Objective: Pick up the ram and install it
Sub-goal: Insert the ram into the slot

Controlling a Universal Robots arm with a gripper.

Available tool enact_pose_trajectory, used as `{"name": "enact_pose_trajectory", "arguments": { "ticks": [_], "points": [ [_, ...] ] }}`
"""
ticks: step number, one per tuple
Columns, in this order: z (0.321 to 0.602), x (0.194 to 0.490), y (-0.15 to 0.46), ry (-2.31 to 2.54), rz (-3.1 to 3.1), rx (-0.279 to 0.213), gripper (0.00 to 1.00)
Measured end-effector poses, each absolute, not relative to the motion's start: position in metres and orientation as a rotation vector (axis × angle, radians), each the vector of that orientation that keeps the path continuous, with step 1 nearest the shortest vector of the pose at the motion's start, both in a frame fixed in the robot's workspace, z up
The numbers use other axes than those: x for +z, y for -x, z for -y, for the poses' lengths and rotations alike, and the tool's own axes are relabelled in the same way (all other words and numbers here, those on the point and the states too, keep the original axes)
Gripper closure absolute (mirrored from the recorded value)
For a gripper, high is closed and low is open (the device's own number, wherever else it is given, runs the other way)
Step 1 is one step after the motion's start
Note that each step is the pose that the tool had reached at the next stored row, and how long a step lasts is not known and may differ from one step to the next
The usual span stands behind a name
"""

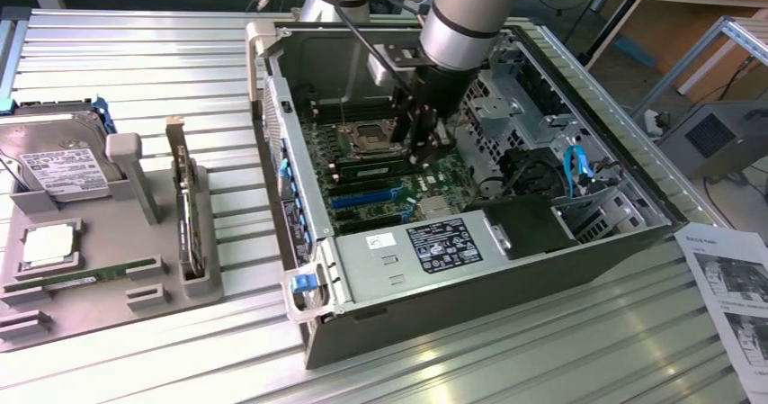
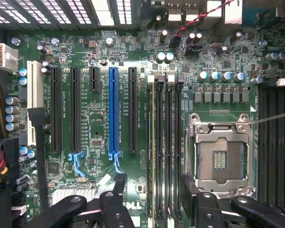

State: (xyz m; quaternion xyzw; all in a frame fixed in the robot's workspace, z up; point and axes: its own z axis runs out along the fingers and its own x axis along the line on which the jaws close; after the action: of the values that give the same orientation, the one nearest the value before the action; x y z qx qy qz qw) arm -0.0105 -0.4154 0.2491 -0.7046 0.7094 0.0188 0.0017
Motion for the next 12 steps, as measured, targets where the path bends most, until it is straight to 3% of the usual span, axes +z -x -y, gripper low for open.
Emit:
{"name": "enact_pose_trajectory", "arguments": {
  "ticks": [12],
  "points": [
    [0.415, 0.285, 0.011, 2.211, -2.226, 0.059, 0.44]
  ]
}}
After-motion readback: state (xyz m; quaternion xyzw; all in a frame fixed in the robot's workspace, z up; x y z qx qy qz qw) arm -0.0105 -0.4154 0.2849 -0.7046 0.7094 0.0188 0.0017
